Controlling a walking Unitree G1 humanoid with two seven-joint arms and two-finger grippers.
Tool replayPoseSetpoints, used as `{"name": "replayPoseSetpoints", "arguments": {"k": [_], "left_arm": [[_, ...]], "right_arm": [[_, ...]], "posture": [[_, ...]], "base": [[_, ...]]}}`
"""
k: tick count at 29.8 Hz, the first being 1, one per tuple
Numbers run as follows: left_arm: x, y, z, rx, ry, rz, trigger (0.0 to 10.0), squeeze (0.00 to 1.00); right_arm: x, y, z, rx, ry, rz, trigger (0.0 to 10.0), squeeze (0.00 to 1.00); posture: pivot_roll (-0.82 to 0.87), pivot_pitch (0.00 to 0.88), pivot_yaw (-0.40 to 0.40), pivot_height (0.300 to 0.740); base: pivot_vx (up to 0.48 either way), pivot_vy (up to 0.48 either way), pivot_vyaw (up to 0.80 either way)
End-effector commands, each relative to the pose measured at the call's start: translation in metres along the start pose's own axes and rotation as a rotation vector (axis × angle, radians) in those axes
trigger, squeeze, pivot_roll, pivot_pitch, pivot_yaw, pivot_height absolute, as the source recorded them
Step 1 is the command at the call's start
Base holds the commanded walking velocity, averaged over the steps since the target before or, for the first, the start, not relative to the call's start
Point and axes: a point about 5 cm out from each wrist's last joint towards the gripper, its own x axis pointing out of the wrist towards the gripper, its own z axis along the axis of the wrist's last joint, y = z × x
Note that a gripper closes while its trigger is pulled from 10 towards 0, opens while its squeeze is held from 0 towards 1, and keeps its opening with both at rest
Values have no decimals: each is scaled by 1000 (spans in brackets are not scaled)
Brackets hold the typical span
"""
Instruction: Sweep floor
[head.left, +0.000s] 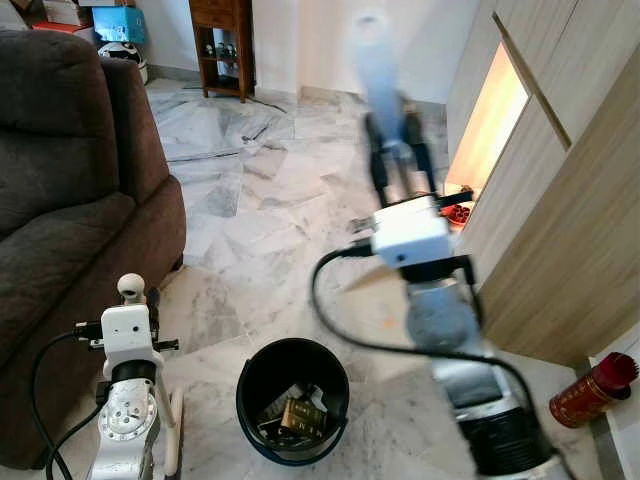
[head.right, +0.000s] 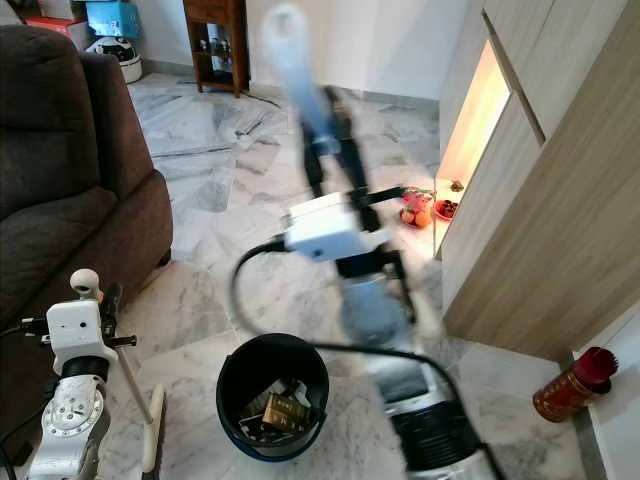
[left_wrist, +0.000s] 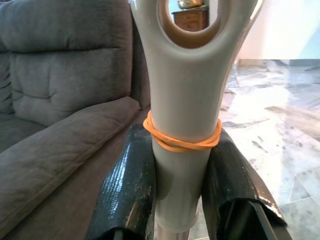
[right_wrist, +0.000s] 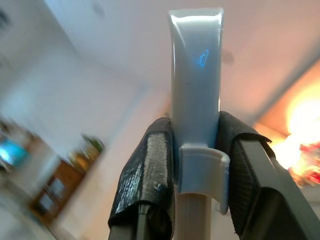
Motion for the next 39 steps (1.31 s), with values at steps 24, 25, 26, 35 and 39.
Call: {"name": "replayPoseSetpoints", "arguments": {"k": [24, 25, 26, 35, 39], "left_arm": [[1, -10, 6, -12, -21, -152, 10000, 0], [1, -10, 6, -13, -20, -154, 10000, 0], [1, -11, 6, -16, -18, -157, 10000, 0], [0, -13, 5, -32, -9, -162, 10000, 0], [-1, -13, 3, -42, -1, -166, 10000, 0]], "right_arm": [[-74, 13, -115, -26, 548, -6, 10000, 0], [-76, 13, -117, -16, 563, -9, 10000, 0], [-77, 13, -119, -5, 579, -14, 10000, 0], [-96, 9, -136, 106, 747, -103, 10000, 0], [-103, 6, -143, 122, 794, -117, 10000, 0]], "posture": [[139, 0, 1, 740], [138, 0, 0, 740], [141, 0, -2, 740], [146, 0, -13, 740], [149, 0, -17, 740]], "base": [[0, 0, 0], [0, 0, 0], [0, 0, 0], [0, 0, 0], [0, 0, 0]]}}
